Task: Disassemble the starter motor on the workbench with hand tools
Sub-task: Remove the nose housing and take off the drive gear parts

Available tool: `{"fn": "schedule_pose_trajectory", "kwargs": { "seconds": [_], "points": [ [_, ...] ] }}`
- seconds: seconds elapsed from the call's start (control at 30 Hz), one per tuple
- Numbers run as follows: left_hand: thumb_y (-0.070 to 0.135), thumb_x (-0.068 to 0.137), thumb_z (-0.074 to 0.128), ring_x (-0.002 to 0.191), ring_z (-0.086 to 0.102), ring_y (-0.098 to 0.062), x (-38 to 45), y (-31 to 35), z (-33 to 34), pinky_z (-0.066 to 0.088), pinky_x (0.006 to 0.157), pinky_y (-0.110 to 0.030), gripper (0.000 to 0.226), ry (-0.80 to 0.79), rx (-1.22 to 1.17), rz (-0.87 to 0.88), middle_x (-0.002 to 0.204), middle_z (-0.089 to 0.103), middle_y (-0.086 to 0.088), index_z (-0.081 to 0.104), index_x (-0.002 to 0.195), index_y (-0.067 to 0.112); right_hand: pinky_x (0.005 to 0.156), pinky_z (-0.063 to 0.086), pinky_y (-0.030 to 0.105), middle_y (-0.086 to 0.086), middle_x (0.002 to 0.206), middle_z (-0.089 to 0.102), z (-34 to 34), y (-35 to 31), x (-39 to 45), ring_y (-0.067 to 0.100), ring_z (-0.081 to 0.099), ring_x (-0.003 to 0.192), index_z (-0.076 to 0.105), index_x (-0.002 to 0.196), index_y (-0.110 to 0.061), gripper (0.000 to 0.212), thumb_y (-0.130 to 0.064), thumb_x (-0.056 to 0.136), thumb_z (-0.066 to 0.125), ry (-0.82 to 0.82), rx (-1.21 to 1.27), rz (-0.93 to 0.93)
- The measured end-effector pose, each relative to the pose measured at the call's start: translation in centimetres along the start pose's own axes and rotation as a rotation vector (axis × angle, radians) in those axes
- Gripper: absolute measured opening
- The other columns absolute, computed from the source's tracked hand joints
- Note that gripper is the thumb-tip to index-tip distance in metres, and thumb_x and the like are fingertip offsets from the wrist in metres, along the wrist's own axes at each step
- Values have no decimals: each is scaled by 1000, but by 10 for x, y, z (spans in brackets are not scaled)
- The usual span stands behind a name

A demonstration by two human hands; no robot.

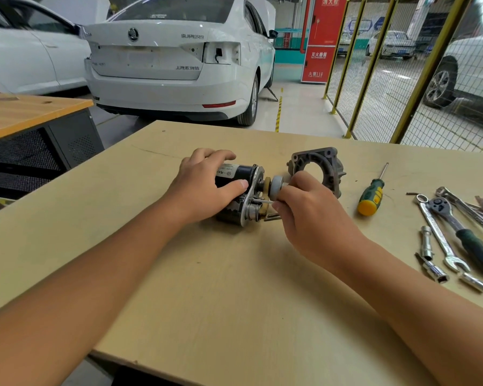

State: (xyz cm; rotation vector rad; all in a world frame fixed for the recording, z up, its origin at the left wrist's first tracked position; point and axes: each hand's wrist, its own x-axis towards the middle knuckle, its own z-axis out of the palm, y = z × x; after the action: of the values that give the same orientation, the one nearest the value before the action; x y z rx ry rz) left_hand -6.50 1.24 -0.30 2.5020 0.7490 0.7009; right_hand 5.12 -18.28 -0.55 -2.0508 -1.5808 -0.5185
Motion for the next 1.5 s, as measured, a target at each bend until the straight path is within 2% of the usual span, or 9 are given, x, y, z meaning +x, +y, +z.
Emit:
{"fn": "schedule_pose_trajectory", "kwargs": {
  "seconds": [0.2, 0.4, 0.53, 0.73, 0.83, 0.93, 1.1, 1.2, 1.5],
  "points": [
    [47, 95, 64, 137, 34, -24, -1, 2, 1, 29, 105, -34, 46, 1, -27, 34, 144, 48, 2, 57, 140, 37, 56, 45, 33, 5, 92, 56, -3, -2, -1, 31, 57, 67, 71, 95, -7, 14, -20, 92, 68, -17, -97, -18],
    [45, 84, 65, 141, 38, -16, -10, 9, -8, 34, 115, -56, 29, 3, -129, 259, 149, 49, 10, 72, 112, 43, 59, 53, 41, 2, 97, 55, -3, -1, -1, 30, 59, 76, 71, 103, -11, 18, -26, 96, 63, -35, -74, 5],
    [42, 84, 69, 141, 39, -19, -13, 10, -7, 35, 111, -63, 19, 11, -77, 377, 147, 53, 10, 78, 101, 39, 58, 41, 34, 7, 87, 49, -3, -1, 0, 28, 50, 68, 70, 93, -3, 21, -22, 98, 62, -9, 1, -5],
    [51, 88, 60, 142, 39, -19, -15, 12, -4, 36, 108, -62, 24, -28, 27, 495, 149, 51, 8, 79, 94, 38, 67, 46, 42, 9, 96, 48, 0, -2, -1, 30, 51, 73, 66, 101, -3, 26, -24, 103, 51, -50, -36, 8],
    [49, 92, 57, 141, 39, -19, -17, 14, -3, 37, 106, -59, 26, -51, 104, 536, 150, 50, 5, 78, 95, 34, 72, 37, 36, 5, 93, 54, -1, -2, -2, 27, 53, 76, 69, 98, -10, 19, -26, 99, 57, -3, -137, -10],
    [40, 92, 61, 141, 40, -22, -18, 17, -4, 39, 104, -57, 21, -39, 141, 551, 149, 52, 2, 78, 96, 29, 74, 41, 40, 0, 90, 57, -4, -4, -3, 28, 59, 81, 71, 95, -17, 17, -31, 95, 62, 3, -223, 22],
    [26, 85, 64, 137, 46, -27, -21, 24, -3, 42, 101, -57, 16, 1, 145, 550, 146, 56, -3, 79, 88, 22, 62, 43, 38, 1, 84, 58, -4, -7, -1, 32, 61, 68, 68, 86, -14, 17, -26, 83, 78, -11, -227, 38],
    [25, 85, 62, 137, 46, -28, -21, 26, -2, 43, 100, -56, 18, 1, 173, 545, 146, 57, -3, 80, 88, 21, 52, 48, 38, 5, 89, 53, -3, -5, -1, 34, 57, 63, 65, 92, -10, 18, -26, 90, 72, -31, -163, 46],
    [25, 87, 62, 136, 46, -30, -21, 26, -3, 45, 98, -58, 18, 5, 198, 557, 146, 57, -4, 80, 89, 20, 65, 48, 46, 10, 97, 44, 2, 1, -1, 32, 51, 72, 63, 98, -2, 28, -25, 102, 48, -62, -30, 17]
  ]
}}
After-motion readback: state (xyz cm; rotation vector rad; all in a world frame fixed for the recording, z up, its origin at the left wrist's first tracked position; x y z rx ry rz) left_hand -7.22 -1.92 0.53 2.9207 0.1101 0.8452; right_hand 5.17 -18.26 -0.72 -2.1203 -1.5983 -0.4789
